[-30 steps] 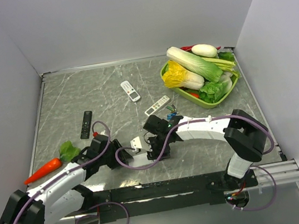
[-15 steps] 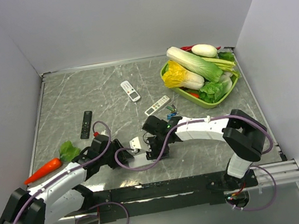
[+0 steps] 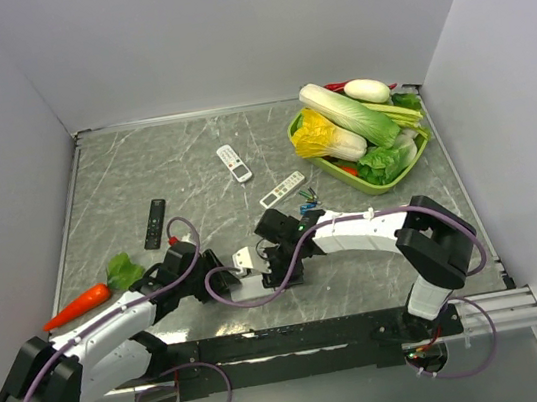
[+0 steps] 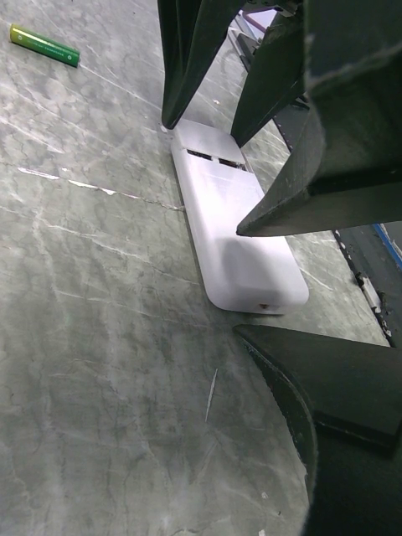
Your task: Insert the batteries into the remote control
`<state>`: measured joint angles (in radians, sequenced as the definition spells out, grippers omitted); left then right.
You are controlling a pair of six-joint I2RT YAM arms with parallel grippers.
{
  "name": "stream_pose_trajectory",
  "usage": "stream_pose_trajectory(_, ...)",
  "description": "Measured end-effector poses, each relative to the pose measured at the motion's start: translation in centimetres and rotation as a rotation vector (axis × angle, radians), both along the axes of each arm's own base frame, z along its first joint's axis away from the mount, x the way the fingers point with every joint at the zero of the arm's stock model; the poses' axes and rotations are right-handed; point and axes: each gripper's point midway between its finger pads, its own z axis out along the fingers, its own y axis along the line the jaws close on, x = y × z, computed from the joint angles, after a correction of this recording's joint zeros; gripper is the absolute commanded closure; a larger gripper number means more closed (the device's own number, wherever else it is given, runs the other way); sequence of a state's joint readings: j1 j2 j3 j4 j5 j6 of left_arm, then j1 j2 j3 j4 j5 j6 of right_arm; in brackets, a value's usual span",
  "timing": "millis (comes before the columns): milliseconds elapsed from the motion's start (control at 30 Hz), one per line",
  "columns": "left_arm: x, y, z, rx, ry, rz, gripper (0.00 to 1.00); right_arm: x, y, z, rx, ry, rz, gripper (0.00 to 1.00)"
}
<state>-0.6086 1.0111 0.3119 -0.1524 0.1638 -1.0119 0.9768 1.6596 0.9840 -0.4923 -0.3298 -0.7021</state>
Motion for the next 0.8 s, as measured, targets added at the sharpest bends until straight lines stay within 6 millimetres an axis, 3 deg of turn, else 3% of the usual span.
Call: stream_pose_trajectory(800,-0.43,-0.28,-0.14,-0.014,0.008,-0.013,0.54,-0.14,0.47,0.38,-0.001,0.039,-0.076,0.47)
